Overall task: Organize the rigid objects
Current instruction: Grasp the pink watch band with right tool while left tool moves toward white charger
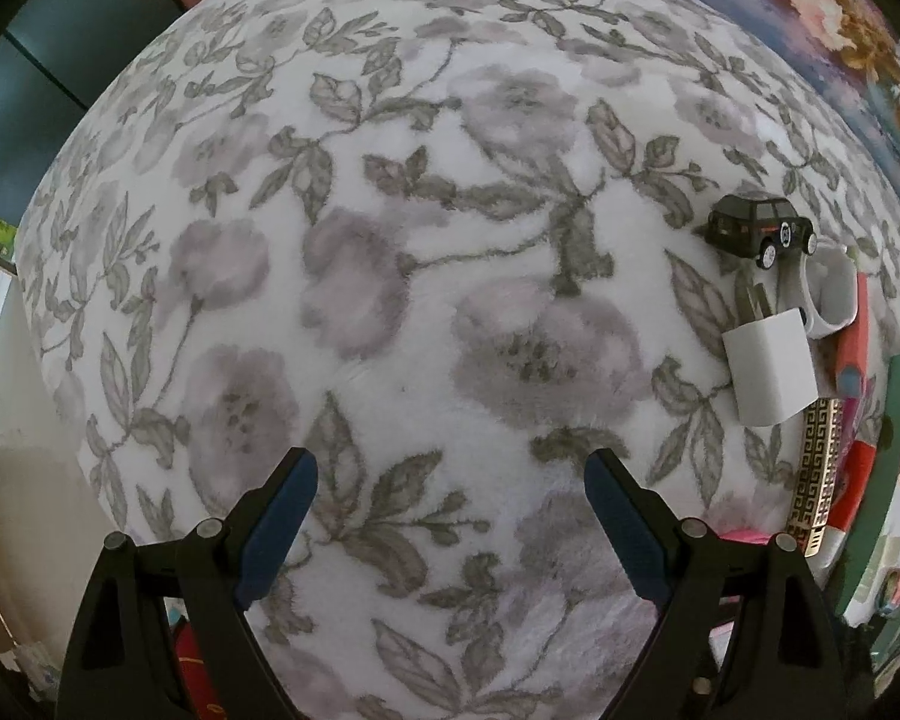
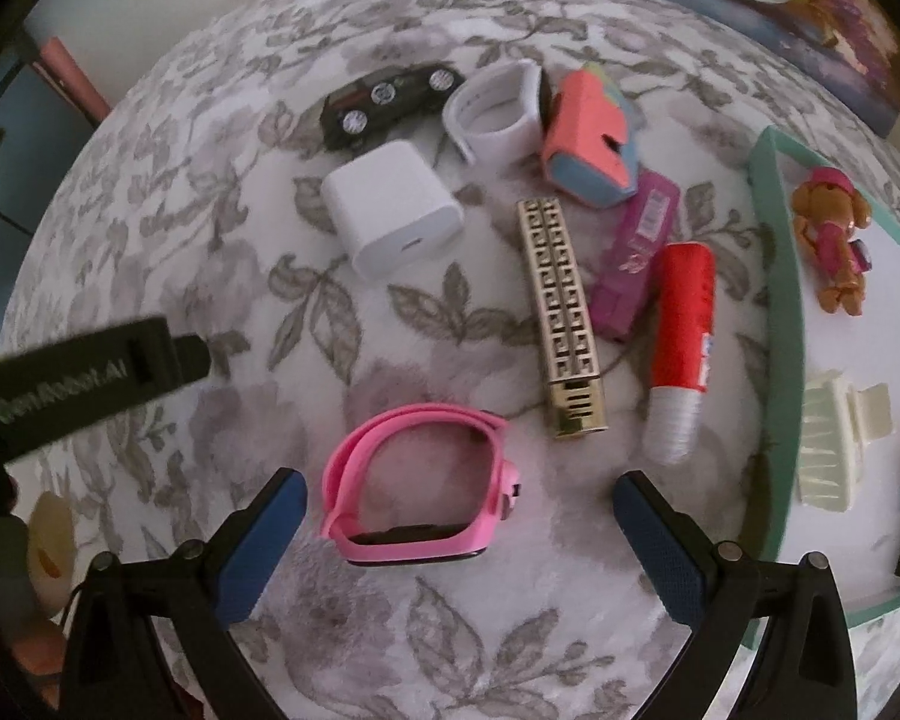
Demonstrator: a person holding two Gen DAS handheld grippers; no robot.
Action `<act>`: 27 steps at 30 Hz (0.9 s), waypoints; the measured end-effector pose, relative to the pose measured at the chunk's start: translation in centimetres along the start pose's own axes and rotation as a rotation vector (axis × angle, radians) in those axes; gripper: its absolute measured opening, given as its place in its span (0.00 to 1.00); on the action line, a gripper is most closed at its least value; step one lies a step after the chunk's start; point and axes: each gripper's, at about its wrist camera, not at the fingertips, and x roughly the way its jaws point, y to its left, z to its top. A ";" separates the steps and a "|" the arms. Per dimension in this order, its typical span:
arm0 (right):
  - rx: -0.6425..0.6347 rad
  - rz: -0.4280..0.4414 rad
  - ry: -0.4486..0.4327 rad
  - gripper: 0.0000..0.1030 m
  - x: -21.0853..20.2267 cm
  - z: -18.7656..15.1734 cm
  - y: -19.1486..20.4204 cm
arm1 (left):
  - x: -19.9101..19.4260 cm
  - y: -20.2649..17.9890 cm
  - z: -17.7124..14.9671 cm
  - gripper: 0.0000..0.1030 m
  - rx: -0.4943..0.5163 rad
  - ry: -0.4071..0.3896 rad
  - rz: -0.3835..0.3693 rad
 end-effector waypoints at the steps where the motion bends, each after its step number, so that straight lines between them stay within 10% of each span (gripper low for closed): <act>1: -0.005 -0.010 0.003 1.00 0.3 0.0 0.3 | 0.0 0.0 0.0 0.88 -0.001 -0.002 0.003; 27: -0.055 -0.064 -0.019 0.96 0.4 -0.5 0.1 | -0.1 0.2 0.0 0.88 -0.015 -0.002 -0.008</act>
